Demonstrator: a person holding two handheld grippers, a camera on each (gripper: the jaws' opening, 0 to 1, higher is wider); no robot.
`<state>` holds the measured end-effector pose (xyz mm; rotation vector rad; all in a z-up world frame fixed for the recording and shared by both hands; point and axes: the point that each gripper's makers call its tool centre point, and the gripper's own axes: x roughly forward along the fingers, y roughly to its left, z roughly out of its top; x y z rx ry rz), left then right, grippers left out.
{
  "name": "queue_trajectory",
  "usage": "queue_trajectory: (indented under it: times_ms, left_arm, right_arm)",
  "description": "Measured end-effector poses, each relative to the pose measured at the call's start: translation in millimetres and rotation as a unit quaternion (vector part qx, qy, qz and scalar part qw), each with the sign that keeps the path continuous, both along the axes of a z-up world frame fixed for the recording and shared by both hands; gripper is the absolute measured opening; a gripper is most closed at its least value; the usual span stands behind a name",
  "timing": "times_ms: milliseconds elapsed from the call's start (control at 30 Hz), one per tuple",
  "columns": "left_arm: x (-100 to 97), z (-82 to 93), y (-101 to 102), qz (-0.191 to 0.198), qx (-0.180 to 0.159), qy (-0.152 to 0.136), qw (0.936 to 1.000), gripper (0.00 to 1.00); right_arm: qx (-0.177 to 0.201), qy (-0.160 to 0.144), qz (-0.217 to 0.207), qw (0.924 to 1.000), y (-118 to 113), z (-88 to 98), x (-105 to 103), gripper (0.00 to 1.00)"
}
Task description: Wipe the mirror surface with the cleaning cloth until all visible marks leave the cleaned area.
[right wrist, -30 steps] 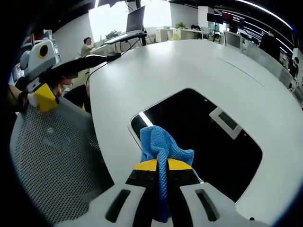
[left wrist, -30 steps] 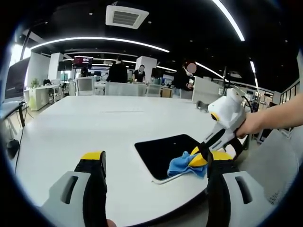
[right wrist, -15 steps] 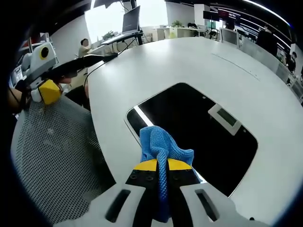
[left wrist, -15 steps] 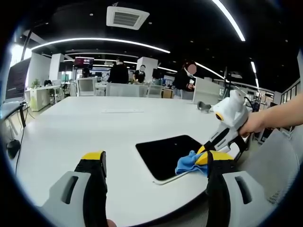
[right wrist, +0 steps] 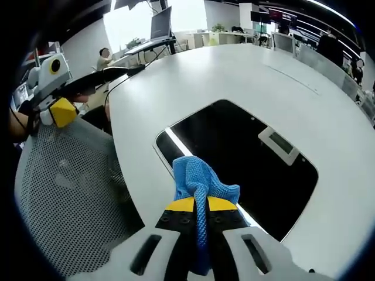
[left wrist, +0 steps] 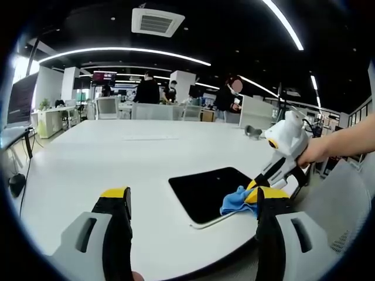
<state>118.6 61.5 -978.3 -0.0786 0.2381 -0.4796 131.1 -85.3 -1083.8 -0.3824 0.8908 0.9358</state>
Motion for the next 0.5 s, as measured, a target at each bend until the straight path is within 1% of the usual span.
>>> queue_trajectory:
  times_ms: [67, 167, 300, 500]
  left_arm:
    - [0.0, -0.5, 0.2, 0.001, 0.001, 0.001, 1.0, 0.87]
    - [0.0, -0.3, 0.7, 0.003, 0.001, 0.001, 1.0, 0.87]
    - [-0.1, -1.6, 2.0, 0.007, 0.004, 0.004, 1.0, 0.86]
    - [-0.4, -3.1, 1.3, 0.003, 0.006, 0.008, 0.9999, 0.87]
  right_arm:
    - [0.004, -0.001, -0.002, 1.0, -0.5, 0.1, -0.1, 0.0]
    - [0.004, -0.007, 0.008, 0.9999, -0.2, 0.1, 0.0, 0.0]
    - [-0.002, -0.005, 0.018, 0.9998, 0.6, 0.1, 0.3, 0.0]
    - [-0.002, 0.001, 0.02, 0.9998, 0.8, -0.1, 1.4, 0.0]
